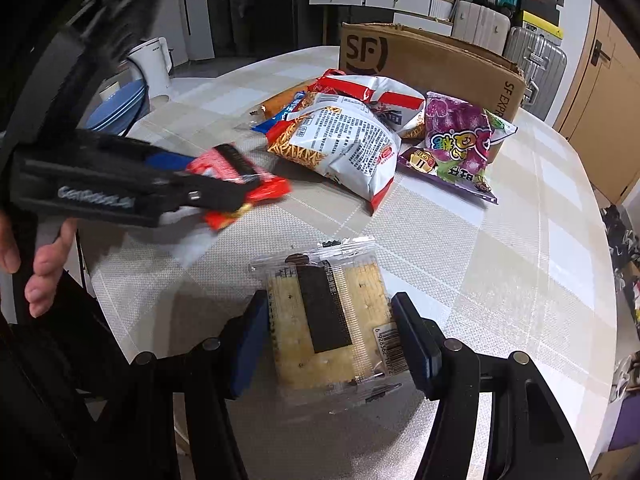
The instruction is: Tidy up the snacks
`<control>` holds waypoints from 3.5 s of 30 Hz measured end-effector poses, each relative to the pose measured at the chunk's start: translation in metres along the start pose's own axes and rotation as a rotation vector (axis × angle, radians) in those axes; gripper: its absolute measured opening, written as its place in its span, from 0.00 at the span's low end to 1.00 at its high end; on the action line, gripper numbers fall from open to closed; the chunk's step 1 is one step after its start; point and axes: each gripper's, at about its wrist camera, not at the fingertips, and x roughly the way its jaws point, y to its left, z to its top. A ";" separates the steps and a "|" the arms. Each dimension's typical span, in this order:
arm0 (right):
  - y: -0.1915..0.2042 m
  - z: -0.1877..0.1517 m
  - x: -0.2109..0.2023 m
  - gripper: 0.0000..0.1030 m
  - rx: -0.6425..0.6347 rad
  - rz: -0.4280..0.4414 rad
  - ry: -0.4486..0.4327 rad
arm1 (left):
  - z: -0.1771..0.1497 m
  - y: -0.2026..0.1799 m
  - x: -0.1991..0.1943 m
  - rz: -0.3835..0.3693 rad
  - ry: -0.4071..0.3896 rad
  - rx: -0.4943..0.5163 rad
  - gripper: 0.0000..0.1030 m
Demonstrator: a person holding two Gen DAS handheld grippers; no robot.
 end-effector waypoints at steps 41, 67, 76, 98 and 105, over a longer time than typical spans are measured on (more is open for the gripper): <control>-0.009 0.055 -0.110 0.60 0.384 0.048 -0.336 | -0.001 -0.008 -0.144 0.052 -0.285 -0.059 0.47; -0.059 0.193 -0.164 0.60 0.322 -0.028 -0.453 | 0.138 -0.036 -0.197 0.077 -0.358 0.019 0.47; -0.112 0.238 -0.117 0.60 0.400 -0.047 -0.398 | 0.233 -0.036 -0.133 0.116 -0.318 0.050 0.47; -0.176 0.264 0.032 0.60 0.417 -0.197 -0.237 | 0.313 -0.005 0.059 0.123 -0.147 0.018 0.47; -0.193 0.259 0.056 0.60 0.450 -0.188 -0.170 | 0.321 -0.001 0.087 0.110 -0.103 0.007 0.48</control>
